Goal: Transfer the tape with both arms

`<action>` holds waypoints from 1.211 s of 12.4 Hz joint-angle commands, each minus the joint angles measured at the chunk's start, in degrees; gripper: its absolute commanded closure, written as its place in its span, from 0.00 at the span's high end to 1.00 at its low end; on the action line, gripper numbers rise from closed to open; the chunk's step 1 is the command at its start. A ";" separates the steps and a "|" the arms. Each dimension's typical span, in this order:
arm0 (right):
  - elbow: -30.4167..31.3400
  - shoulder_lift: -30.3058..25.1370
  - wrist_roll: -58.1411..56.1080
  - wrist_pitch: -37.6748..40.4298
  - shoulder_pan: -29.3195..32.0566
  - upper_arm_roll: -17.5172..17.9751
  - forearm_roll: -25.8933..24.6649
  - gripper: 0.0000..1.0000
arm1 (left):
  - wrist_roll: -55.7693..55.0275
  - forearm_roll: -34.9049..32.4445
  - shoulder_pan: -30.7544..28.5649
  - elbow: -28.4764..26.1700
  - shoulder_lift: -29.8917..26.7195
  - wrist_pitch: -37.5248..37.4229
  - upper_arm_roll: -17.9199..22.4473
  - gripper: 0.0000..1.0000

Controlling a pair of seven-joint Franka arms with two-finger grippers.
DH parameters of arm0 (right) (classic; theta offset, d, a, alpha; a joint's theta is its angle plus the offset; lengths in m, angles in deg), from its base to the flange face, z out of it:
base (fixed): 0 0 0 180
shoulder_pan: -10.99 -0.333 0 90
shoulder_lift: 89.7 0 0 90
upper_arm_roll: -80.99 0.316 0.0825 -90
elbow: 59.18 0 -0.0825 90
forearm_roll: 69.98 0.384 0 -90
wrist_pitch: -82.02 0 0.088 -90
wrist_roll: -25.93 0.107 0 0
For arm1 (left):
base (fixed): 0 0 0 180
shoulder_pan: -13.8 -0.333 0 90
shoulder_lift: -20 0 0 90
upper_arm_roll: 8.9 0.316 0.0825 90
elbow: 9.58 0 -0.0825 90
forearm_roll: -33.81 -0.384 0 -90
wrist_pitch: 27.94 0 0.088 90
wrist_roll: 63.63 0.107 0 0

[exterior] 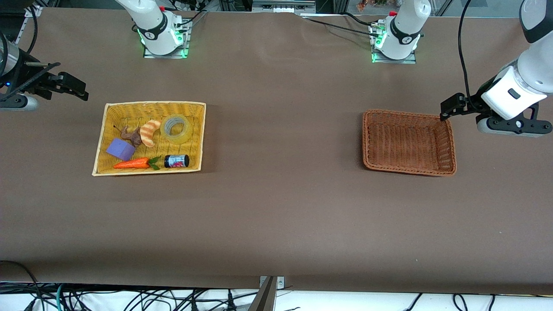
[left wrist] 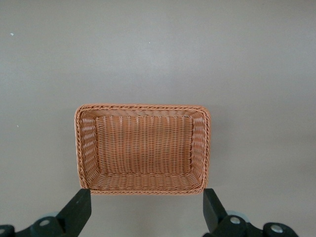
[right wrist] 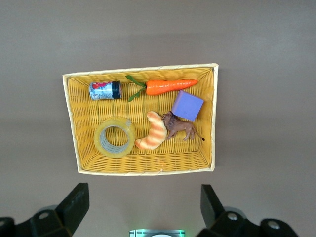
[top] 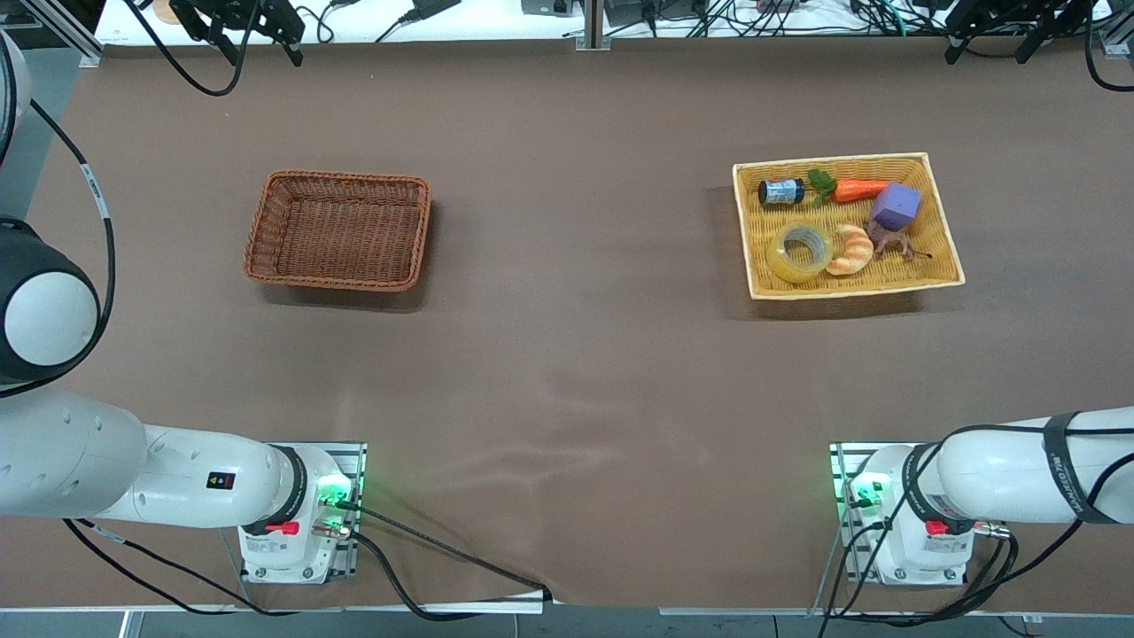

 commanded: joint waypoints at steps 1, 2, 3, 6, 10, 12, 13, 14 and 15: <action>0.22 -0.44 -0.33 -1.15 -0.66 -0.60 -0.58 1.00 | 0.96 0.01 0.02 1.55 0.73 -0.62 -0.02 1.00; 0.22 -0.35 -0.50 -1.15 -0.66 -0.51 -0.67 1.00 | 0.96 0.09 -0.07 1.55 0.73 -0.62 -0.02 1.00; 0.13 -0.26 -0.33 -1.07 -0.66 -0.51 -0.67 1.00 | 0.96 0.10 -0.07 1.55 0.81 -0.62 -0.02 1.00; -0.04 0.00 -0.24 -0.89 -1.09 -0.08 -0.58 1.00 | 0.96 0.10 -0.07 1.55 0.73 -0.62 -0.02 1.00; 0.05 0.88 0.45 -0.28 -1.45 0.01 -0.05 1.00 | 0.96 0.01 -0.07 1.55 0.73 -0.62 -0.02 1.00; 0.05 1.06 -0.59 0.07 -1.27 -0.16 0.04 1.00 | 0.96 0.10 -0.16 1.55 0.81 -0.62 -0.02 1.00; 0.05 1.06 -0.33 0.34 -1.27 -0.16 0.04 1.00 | 0.96 0.10 -0.16 1.55 0.73 -0.62 -0.02 1.00; 0.05 1.06 -0.50 0.43 -1.27 -0.16 0.04 1.00 | 0.96 0.10 -0.16 1.55 0.73 -0.62 -0.02 1.00; 0.05 1.06 -0.59 0.43 -1.27 -0.08 0.04 1.00 | 0.96 0.10 -0.16 1.55 0.73 -0.62 -0.02 1.00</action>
